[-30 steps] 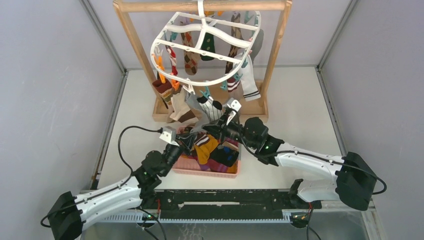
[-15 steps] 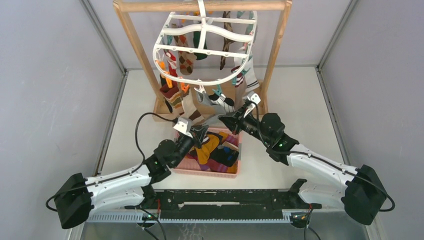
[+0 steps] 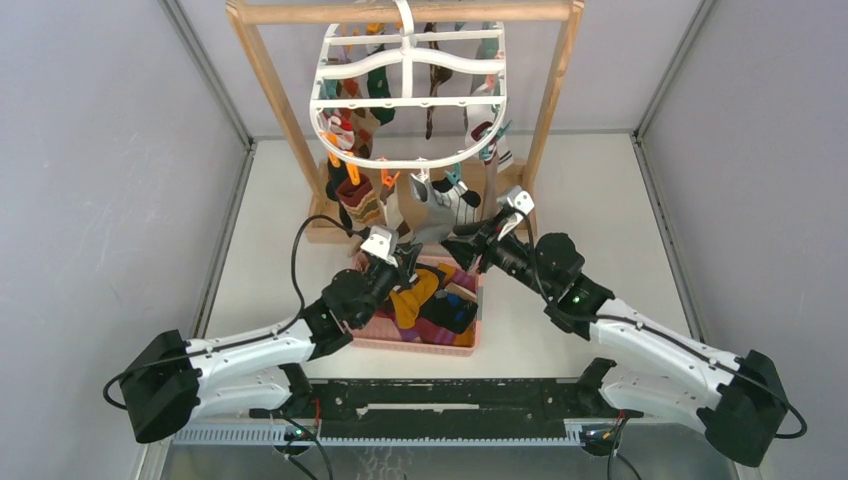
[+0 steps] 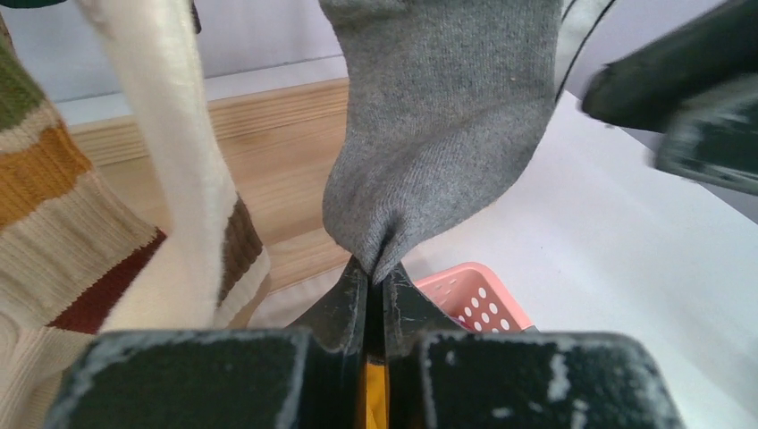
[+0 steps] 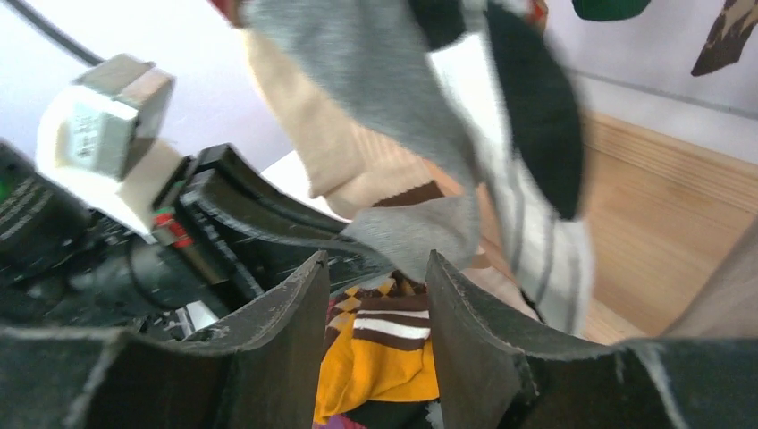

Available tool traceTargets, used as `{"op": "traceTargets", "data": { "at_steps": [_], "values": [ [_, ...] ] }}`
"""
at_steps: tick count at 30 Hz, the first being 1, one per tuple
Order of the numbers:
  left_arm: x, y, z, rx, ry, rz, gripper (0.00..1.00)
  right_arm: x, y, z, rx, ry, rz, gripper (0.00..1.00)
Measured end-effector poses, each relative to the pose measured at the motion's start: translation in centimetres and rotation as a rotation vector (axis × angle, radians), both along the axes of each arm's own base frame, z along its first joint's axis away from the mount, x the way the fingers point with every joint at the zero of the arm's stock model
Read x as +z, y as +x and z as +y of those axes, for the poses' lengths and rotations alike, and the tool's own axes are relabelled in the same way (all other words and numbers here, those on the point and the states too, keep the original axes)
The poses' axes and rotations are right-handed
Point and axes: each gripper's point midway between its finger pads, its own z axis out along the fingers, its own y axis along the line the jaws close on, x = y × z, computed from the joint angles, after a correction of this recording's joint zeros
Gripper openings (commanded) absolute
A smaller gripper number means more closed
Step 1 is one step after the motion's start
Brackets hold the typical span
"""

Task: Remove the socks clipped to the hanger
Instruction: Remove the sock from the hanger.

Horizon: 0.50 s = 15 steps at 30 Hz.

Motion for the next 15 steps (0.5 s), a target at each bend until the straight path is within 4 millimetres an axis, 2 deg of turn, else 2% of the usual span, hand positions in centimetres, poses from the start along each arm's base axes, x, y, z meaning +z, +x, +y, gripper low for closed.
{"op": "traceTargets", "data": {
  "at_steps": [4,7,8,11,13,15],
  "values": [
    [-0.1,0.1,0.0,0.006,0.009,-0.002,0.03,1.4,-2.3,0.4,0.012,-0.004,-0.054,0.57],
    [-0.1,0.0,-0.1,0.005,0.010,-0.003,0.03,2.2,-3.5,0.6,0.010,-0.004,-0.090,0.76],
    [-0.1,0.0,-0.1,0.005,0.012,-0.003,0.03,2.4,-3.7,0.6,0.004,-0.008,-0.105,0.78],
    [-0.1,-0.3,-0.2,0.003,0.018,-0.006,0.03,2.7,-3.9,0.5,-0.023,-0.019,-0.133,0.92],
    [0.0,-0.6,-0.3,-0.001,0.022,-0.010,0.03,2.7,-3.6,0.3,-0.047,-0.033,-0.146,0.96],
    [0.2,-0.9,-0.5,-0.007,0.022,-0.014,0.03,2.6,-3.1,0.1,-0.072,-0.044,-0.156,0.97]
  ]
}}
